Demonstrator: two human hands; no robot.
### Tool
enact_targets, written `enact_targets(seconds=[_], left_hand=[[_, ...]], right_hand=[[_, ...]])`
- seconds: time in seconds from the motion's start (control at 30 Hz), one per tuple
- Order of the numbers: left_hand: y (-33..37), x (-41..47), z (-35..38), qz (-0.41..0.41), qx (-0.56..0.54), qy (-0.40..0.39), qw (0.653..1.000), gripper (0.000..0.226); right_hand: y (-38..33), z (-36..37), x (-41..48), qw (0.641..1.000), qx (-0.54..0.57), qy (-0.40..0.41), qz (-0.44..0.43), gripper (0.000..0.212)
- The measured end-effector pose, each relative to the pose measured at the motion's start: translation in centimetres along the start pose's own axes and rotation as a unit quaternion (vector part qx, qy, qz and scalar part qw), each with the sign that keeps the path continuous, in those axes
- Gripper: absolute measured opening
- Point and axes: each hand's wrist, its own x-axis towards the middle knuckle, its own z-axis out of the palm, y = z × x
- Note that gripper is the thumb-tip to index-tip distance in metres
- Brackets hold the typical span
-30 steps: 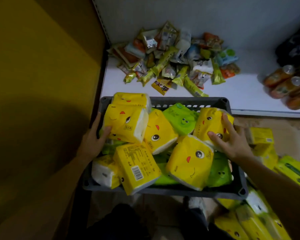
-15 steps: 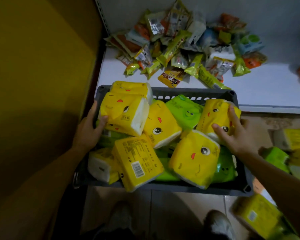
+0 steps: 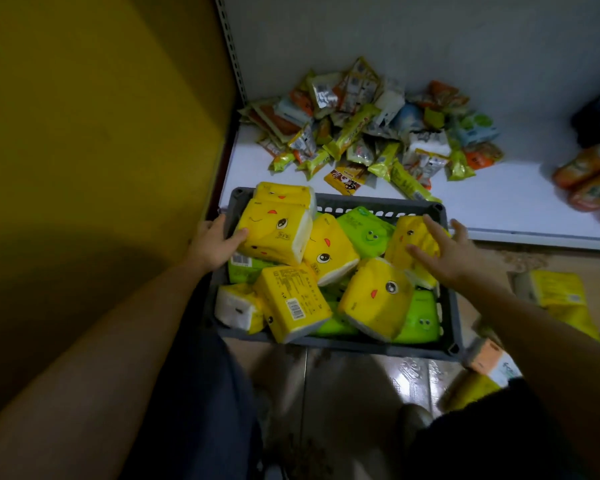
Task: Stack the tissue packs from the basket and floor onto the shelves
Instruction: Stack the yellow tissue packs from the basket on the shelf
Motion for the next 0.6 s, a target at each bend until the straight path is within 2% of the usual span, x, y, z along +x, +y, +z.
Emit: enact_targets(seconds=[0.13, 0.3, 0.5, 0.6], left_hand=[[4.3, -4.6, -2.3, 0.017, 0.094, -0.008, 0.995, 0.063], [5.3, -6.9, -1.9, 0.047, 0.102, -0.022, 0.993, 0.059], [4.3, -4.7, -2.1, 0.06, 0.064, -0.001, 0.996, 0.06], [4.2, -3.4, -2.1, 0.041, 0.028, -0.03, 0.998, 0.06]], right_hand=[[-5.3, -1.2, -4.4, 0.995, 0.004, -0.034, -0.099, 0.068], [-12.0, 1.4, -7.4, 0.981, 0.048, -0.073, -0.175, 0.068], [-16.3, 3.3, -5.6, 0.98, 0.058, -0.076, -0.176, 0.069], [-17.4, 4.6, -4.5, 0.98, 0.101, -0.08, -0.149, 0.071]])
